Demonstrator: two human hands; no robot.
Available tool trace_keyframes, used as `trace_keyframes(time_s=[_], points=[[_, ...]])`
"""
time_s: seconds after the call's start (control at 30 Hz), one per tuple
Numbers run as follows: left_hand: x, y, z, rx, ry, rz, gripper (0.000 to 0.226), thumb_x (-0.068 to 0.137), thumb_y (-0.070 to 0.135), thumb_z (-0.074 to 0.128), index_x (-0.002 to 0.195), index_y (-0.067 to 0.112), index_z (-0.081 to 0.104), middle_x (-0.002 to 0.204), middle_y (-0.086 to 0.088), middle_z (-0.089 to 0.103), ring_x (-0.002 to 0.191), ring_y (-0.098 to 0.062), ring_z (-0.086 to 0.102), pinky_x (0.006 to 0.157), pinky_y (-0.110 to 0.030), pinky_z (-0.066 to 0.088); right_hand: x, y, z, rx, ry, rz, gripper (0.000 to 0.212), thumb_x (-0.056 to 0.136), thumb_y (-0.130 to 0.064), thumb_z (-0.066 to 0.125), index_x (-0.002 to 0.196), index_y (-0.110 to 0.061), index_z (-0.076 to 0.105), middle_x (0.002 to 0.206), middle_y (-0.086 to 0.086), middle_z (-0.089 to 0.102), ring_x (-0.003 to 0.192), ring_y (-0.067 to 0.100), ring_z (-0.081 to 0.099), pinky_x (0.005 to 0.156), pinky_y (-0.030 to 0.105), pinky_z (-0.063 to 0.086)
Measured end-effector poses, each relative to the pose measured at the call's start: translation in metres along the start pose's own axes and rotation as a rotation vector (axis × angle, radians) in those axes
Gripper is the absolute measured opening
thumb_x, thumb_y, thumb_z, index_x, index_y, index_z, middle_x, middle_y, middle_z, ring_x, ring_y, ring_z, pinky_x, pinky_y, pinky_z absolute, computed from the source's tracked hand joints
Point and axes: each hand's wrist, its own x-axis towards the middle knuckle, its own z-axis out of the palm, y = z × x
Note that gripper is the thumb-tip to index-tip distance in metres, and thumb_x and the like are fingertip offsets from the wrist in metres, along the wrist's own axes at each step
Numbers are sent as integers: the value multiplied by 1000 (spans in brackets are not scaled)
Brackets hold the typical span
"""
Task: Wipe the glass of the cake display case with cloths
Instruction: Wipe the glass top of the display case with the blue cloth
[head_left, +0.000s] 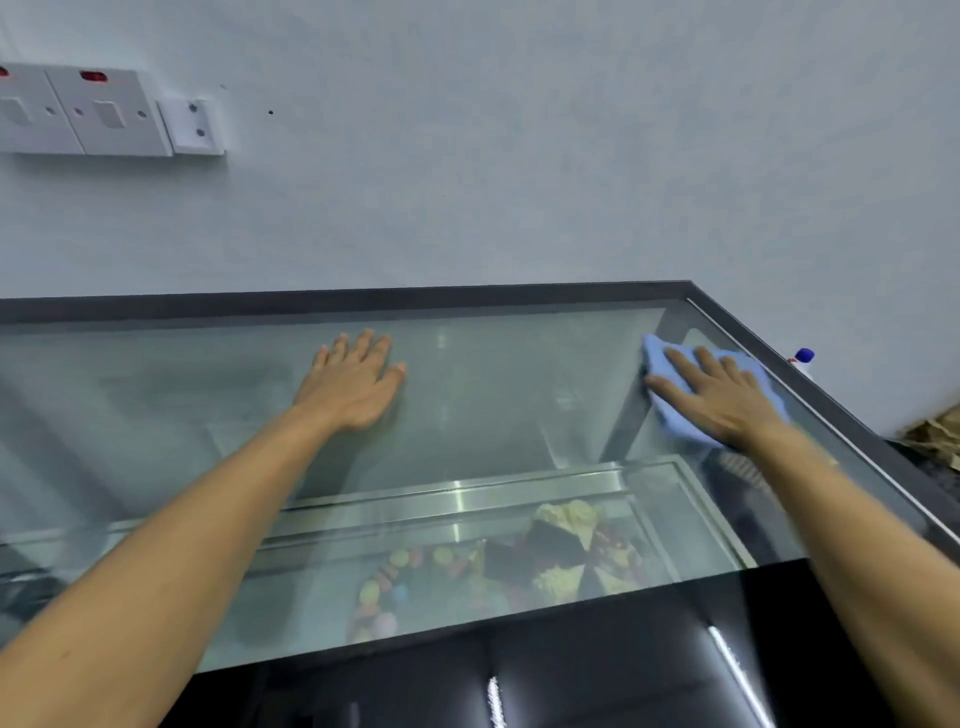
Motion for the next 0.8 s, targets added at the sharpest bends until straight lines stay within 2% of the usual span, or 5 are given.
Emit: trace_keyframes(time_s=[0.2,0.33,0.47,0.57,0.8], points=[[0,-2,-1,-103,6,-10,61,110,50,9,167,27,10,174,3,-1,161,-26,-2,129,-43,-3,-50,-211,22,15,-88,-466,82,93,-82,21,163,-42,7,174,3,2,159,33,1,127,51,0],[3,-6,1,-78,10,3,62,110,52,10,167,26,11,174,1,0,161,-28,0,129,-45,-1,-100,-175,20,84,-76,-677,76,91,-84,23,159,-53,11,173,-11,3,159,18,-3,128,43,-2],[2,-6,1,-34,5,17,66,109,55,15,167,25,8,174,0,-2,161,-29,-2,130,-45,-2,-75,-60,9,71,-80,-415,80,80,-93,-5,153,-62,8,170,-18,3,158,10,-1,129,42,4],[3,-6,1,-19,8,12,66,109,55,15,167,25,7,174,0,-3,161,-28,-2,130,-45,-1,-7,2,13,-92,-85,-253,113,66,-89,-32,158,-47,18,172,-4,11,158,24,9,124,50,13],[4,-7,4,-21,5,-1,64,109,53,15,167,28,6,174,5,-5,161,-24,-5,129,-42,-3,123,-65,7,111,-20,173,65,99,-61,18,161,-40,18,172,5,11,156,39,10,124,57,10]])
